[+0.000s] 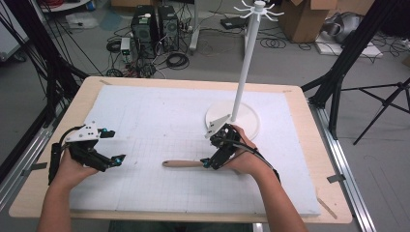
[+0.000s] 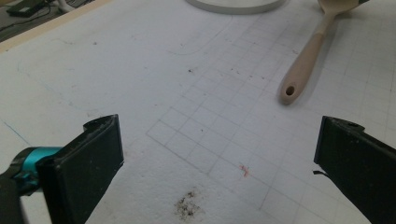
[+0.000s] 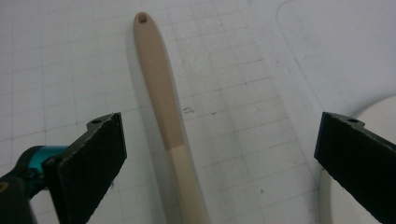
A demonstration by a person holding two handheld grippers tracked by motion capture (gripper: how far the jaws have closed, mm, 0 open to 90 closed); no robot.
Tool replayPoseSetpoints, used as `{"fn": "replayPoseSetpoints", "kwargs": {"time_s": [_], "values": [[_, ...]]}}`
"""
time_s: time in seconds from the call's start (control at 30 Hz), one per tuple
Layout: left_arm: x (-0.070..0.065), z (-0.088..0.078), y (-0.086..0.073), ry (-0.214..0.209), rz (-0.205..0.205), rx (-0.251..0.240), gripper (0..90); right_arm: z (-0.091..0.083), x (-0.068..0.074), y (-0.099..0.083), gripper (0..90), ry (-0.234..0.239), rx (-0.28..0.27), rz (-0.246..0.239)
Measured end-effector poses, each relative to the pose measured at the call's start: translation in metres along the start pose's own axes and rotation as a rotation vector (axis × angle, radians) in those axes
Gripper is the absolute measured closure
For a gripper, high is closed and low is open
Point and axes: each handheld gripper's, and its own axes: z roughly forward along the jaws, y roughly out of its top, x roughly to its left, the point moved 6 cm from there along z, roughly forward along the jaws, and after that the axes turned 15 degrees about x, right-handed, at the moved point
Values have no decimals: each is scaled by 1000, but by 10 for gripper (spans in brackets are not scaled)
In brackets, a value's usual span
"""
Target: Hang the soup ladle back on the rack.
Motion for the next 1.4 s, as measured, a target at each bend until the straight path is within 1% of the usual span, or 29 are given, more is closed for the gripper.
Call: {"fn": "replayPoseSetpoints", "kwargs": {"time_s": [0.1,0.17,0.3,0.37,0.4,0.5,0.57,0.63,0.8,0.9,0.97,1.03,1.17,1.33,1.37,1.4], "values": [[0,0,0,-1,1,0,17,7,1,2,11,3,31,-9],[0,1,0,-1,-1,0,16,11,2,3,46,11,49,-21],[0,1,0,-1,-1,0,16,19,5,3,57,17,97,-32],[0,0,0,-1,0,-1,17,22,5,4,68,18,104,-44],[0,0,0,-1,-1,0,17,24,7,4,75,24,118,-44],[-1,0,1,-3,1,-1,16,27,9,3,147,34,143,-57],[-1,0,1,-2,1,-1,17,28,9,4,150,32,149,-65],[-1,1,1,-2,1,-2,17,29,10,3,166,40,160,-63],[-1,1,1,-2,3,1,17,32,11,2,245,47,190,-76],[-1,1,1,-3,1,2,16,34,11,1,292,59,203,-78],[-1,2,1,-3,1,1,17,35,13,1,335,84,211,-89],[-1,2,1,-4,1,1,16,37,14,1,366,85,222,-93],[-2,2,1,-5,3,1,17,39,15,0,444,134,239,-108],[-1,2,1,-5,4,2,16,40,15,-1,510,147,251,-107],[-1,3,1,-6,2,0,16,39,15,-1,517,150,266,-93],[-2,2,1,-6,2,0,17,39,14,-1,522,146,255,-109]]}}
